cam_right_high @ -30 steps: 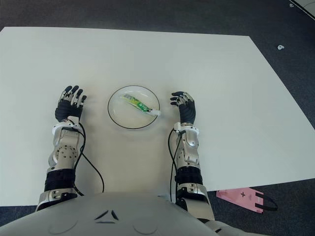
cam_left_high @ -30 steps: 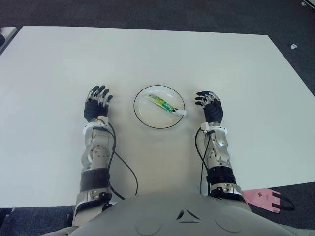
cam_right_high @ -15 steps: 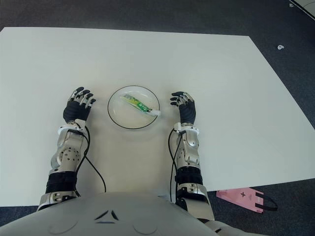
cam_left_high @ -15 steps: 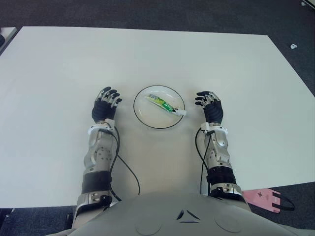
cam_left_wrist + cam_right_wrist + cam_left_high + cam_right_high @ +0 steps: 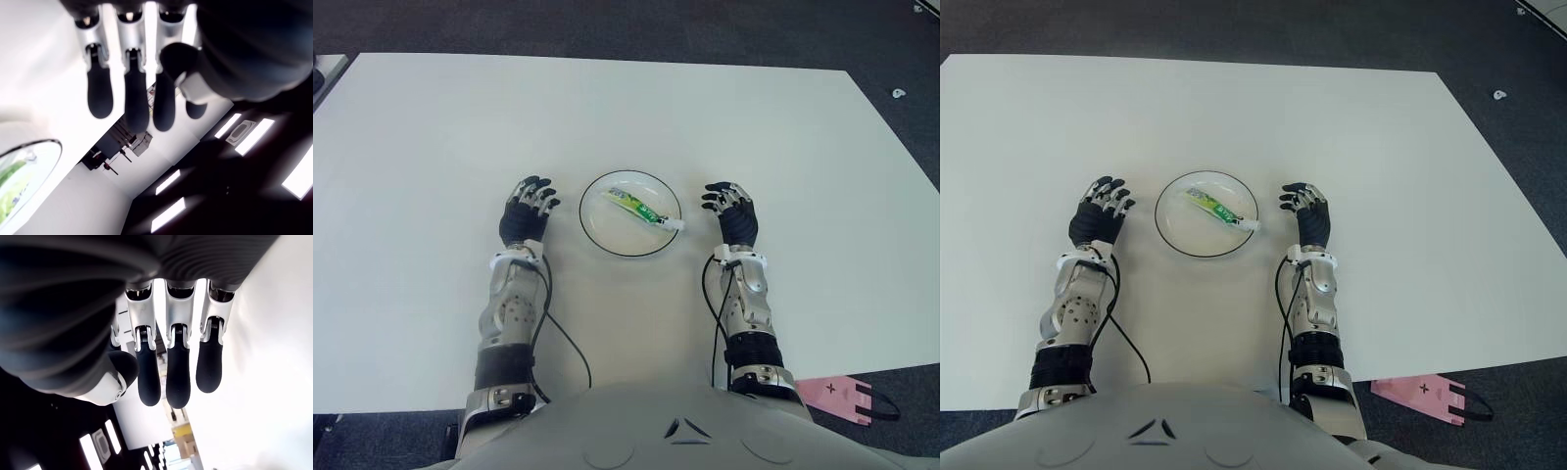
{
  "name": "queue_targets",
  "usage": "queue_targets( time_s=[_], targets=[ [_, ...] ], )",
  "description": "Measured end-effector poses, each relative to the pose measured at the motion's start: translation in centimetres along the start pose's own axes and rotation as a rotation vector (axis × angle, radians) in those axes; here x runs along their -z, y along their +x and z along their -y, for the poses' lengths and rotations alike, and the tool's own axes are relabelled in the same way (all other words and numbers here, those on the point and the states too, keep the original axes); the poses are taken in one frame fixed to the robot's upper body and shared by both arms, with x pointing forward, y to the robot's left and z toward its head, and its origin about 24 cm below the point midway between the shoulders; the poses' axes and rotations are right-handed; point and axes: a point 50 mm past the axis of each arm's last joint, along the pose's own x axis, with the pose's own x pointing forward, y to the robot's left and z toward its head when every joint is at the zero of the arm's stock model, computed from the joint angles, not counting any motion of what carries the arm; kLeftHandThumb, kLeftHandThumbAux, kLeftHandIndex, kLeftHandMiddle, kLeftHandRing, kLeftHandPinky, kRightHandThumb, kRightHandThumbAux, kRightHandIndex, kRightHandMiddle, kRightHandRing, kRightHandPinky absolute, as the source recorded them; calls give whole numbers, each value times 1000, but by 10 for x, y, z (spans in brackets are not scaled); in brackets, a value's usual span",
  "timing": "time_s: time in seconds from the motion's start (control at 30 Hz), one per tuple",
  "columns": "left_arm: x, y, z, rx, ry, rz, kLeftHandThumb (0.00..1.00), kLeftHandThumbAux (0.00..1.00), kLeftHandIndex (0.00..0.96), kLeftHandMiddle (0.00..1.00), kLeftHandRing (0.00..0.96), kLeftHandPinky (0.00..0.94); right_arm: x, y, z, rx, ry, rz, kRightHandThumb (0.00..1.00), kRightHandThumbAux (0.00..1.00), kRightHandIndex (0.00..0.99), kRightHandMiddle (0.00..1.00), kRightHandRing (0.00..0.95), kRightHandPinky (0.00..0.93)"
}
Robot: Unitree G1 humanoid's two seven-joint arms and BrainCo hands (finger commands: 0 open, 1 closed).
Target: Put the toothpaste on the table into the plate.
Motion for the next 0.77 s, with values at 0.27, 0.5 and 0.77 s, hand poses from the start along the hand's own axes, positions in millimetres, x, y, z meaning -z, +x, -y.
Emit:
queue_targets(
  time_s=[0.27,0.5,0.77],
  targets=[
    [4,3,1,31,-3,-25,845,671,448,464,524,529,1,1,0,-3,-3,-6,706,731,423,459,477,495],
    [7,4,2,55,-1,-36,845,671,449,464,523,527,1,2,-1,-7,-6,-9,706,731,422,457,478,497],
    [9,6,2,86,45,-27,845,671,457,460,521,526,1,2,-1,-7,-6,-9,707,731,423,454,477,497]
  ],
)
